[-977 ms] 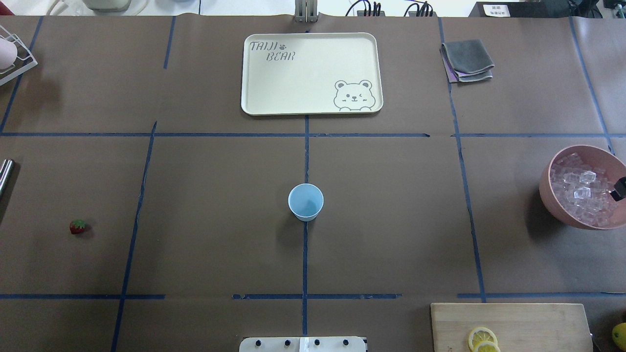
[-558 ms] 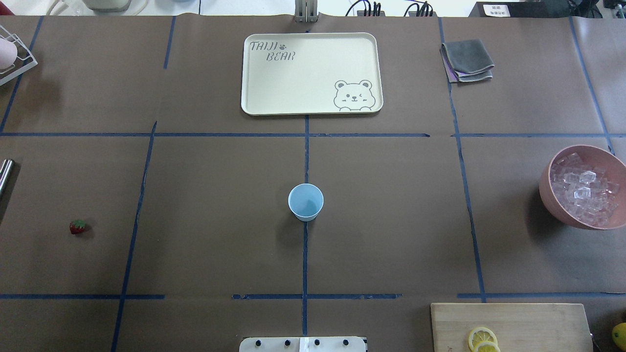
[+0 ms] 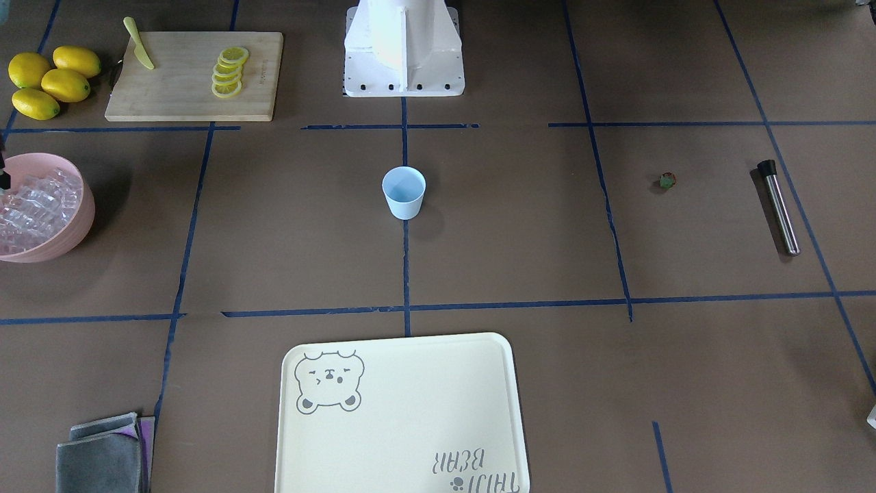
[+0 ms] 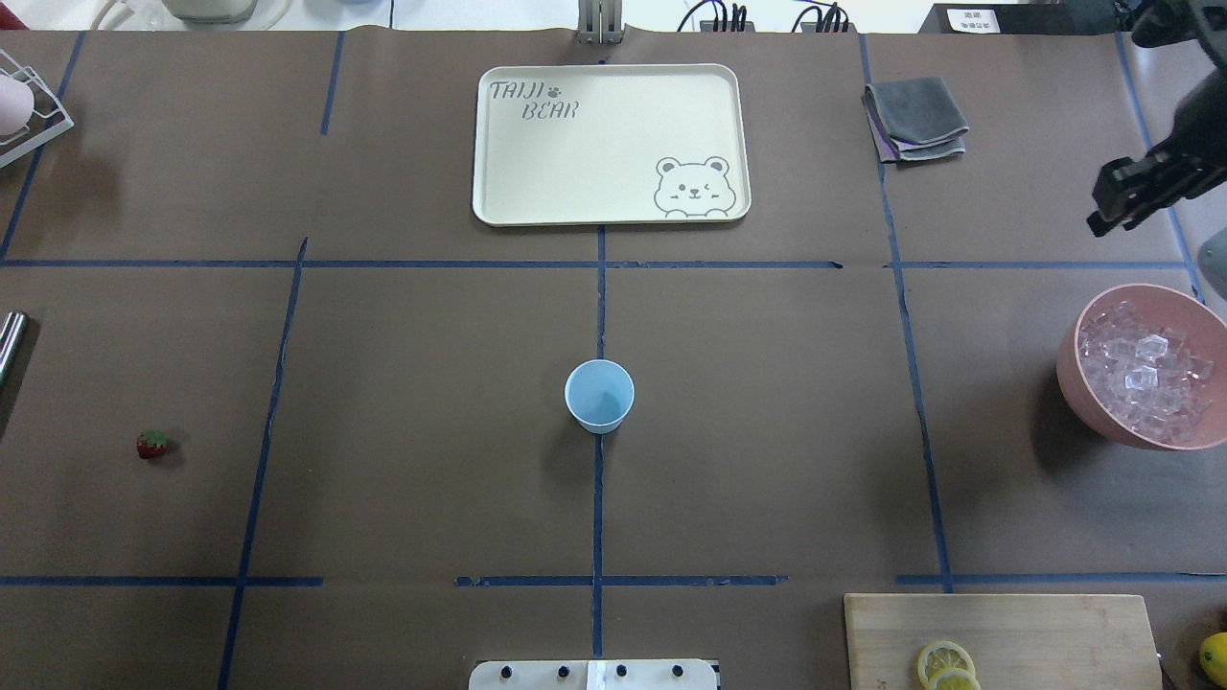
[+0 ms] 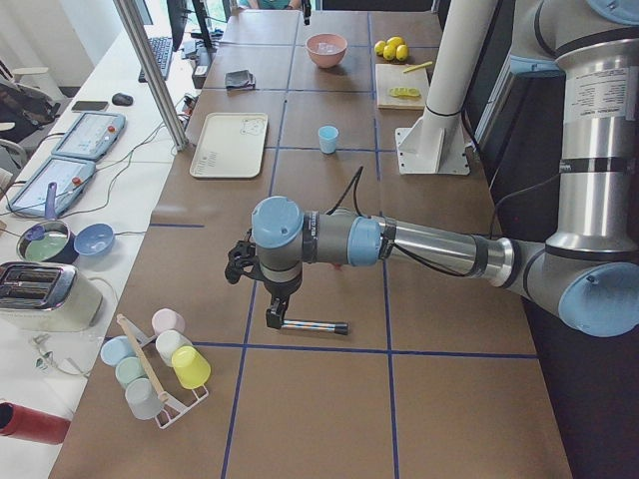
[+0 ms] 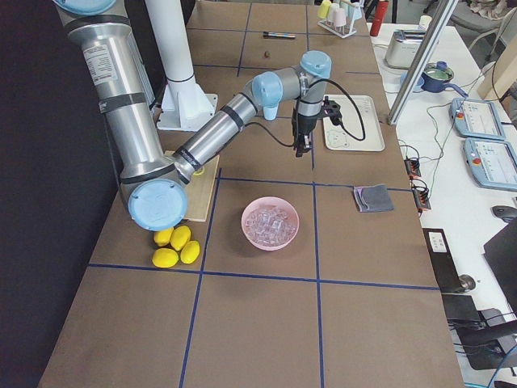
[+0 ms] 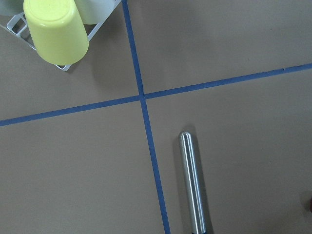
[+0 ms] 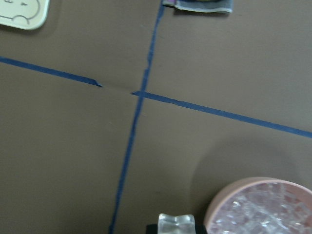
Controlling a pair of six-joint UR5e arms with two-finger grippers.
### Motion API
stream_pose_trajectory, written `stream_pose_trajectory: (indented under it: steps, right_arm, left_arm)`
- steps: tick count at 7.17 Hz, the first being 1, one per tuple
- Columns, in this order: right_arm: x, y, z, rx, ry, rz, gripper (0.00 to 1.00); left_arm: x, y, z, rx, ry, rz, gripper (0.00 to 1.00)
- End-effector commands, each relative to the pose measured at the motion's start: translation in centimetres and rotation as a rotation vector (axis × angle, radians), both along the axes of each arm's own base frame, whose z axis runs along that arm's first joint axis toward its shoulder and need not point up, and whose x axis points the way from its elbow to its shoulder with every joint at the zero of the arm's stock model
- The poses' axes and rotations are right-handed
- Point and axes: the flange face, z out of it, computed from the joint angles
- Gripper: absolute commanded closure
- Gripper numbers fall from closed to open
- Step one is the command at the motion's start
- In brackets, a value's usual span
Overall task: Mash ice and strawberries in cup
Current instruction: 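Carry the ice cube with the right gripper over the light-blue cup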
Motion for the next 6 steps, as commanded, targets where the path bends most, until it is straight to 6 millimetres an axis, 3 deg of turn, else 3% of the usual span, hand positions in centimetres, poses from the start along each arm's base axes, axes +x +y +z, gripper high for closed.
stream_pose_trajectory:
  steps: [1, 2, 4, 5, 6]
  right_arm:
    - [-10.5, 1.8, -7.3, -0.110, -0.024, 0.037, 1.00]
    - [-15.1, 3.9, -10.3, -0.163, -0.027, 0.067, 1.00]
    - [-24.8, 6.2, -17.5, -0.218, -0.011, 0.135, 1.00]
    - [-30.2, 6.4, -19.5, -0.224, -0.024, 0.177, 1.00]
    - [-35.5, 7.1, -19.7, -0.233, -0.024, 0.208, 1.00]
  left_arm:
    - [0.0, 0.0, 0.1, -0.002, 0.000, 0.000, 0.00]
    - [0.0, 0.0, 0.2, -0.004, 0.002, 0.000, 0.00]
    - [0.1, -0.1, 0.4, -0.007, 0.000, 0.002, 0.00]
    - [0.1, -0.1, 0.6, -0.011, 0.002, 0.002, 0.00]
    - [0.1, -0.1, 0.8, -0.016, 0.002, 0.002, 0.00]
